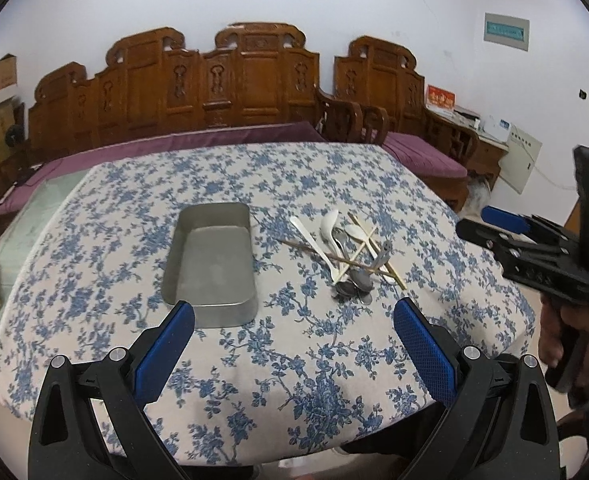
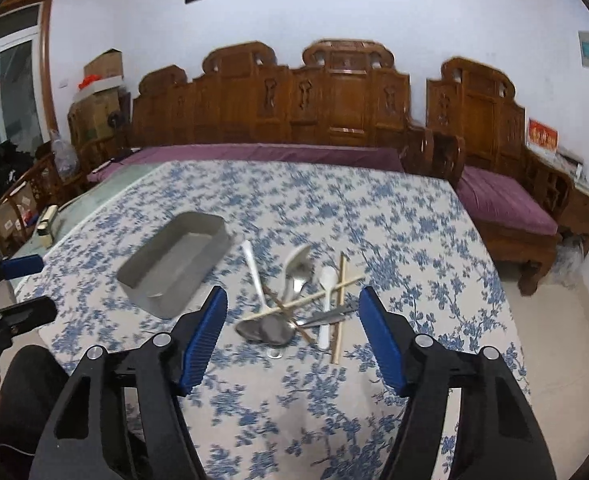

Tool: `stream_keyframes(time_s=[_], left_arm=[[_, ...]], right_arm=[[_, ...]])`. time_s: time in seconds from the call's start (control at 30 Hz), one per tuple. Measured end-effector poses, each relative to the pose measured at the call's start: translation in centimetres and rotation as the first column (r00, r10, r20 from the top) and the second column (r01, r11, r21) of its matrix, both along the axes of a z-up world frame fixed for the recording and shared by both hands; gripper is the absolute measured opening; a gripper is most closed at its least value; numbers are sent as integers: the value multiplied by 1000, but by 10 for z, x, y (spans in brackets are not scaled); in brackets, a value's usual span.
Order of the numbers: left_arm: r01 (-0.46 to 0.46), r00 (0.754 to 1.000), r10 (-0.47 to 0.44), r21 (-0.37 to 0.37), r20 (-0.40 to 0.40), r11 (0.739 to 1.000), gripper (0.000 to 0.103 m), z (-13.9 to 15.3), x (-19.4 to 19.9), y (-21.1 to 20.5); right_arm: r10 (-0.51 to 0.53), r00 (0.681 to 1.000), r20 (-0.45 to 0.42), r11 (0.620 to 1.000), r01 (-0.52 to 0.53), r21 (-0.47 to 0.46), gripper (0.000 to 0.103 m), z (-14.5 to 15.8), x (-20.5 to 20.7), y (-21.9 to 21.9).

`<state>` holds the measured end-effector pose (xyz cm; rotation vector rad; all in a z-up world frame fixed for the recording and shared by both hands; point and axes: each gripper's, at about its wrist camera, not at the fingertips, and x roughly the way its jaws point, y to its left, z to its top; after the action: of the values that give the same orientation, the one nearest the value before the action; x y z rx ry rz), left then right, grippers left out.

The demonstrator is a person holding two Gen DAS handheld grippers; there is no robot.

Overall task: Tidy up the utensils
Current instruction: 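Reach the right tool into the utensil pile and grasp a dark wooden chopstick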

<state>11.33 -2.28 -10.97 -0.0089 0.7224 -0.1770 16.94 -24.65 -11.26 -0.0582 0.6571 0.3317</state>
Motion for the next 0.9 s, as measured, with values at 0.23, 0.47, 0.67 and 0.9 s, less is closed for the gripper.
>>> stream_keyframes(time_s=[0.23, 0.47, 0.67, 0.9], left_arm=[[20, 999, -20, 0, -47, 1000, 97, -18, 24, -10], [30, 996, -29, 13, -84, 999, 97, -31, 44, -21], [37, 991, -35, 11, -129, 999, 97, -46, 60, -25], [46, 989, -44, 11, -141, 999, 95, -51, 75, -26]], right_arm=[[-9, 993, -114, 1000, 11, 14, 55, -43, 45, -17], [25, 980, -199, 1000, -21, 19, 47, -78, 70, -17], [98, 962, -256, 995, -94, 28, 38, -102, 96, -4], [210, 926, -313, 975, -220, 1, 31, -118, 125, 39]])
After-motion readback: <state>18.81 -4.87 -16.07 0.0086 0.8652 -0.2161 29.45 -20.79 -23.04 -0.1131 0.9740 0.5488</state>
